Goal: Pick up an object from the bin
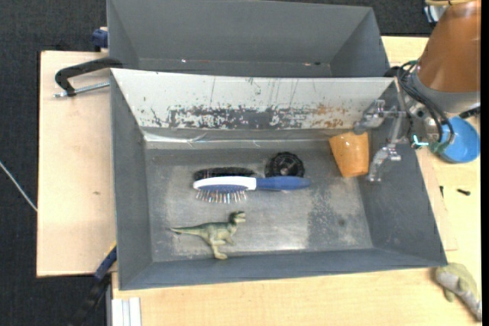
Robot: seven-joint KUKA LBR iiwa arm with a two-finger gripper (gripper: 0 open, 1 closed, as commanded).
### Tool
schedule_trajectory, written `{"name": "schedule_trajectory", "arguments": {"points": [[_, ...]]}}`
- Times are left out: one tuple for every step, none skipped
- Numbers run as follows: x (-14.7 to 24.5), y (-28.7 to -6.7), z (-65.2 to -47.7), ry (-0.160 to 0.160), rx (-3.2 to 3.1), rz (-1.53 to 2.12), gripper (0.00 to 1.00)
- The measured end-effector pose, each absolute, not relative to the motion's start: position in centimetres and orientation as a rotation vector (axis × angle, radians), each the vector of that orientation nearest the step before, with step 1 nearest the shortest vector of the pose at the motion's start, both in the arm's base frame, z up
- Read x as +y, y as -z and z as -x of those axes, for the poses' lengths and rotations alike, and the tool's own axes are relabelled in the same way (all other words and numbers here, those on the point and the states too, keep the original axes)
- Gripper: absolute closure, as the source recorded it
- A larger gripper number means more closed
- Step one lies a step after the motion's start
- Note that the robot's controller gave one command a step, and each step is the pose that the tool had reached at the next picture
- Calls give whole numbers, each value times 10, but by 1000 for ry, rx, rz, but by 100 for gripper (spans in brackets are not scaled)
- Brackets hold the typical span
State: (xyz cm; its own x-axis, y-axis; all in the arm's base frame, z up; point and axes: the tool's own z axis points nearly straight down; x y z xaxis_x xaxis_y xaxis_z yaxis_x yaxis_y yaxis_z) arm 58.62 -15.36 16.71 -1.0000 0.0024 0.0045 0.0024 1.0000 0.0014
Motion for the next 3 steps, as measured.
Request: {"name": "schedule_trajectory", "arguments": {"points": [[-152,-129,-586,-6,-3163,16,0],[-121,-201,-596,-3,-3133,-368,0],[-17,-97,-591,-6,-3083,-690,0]]}}
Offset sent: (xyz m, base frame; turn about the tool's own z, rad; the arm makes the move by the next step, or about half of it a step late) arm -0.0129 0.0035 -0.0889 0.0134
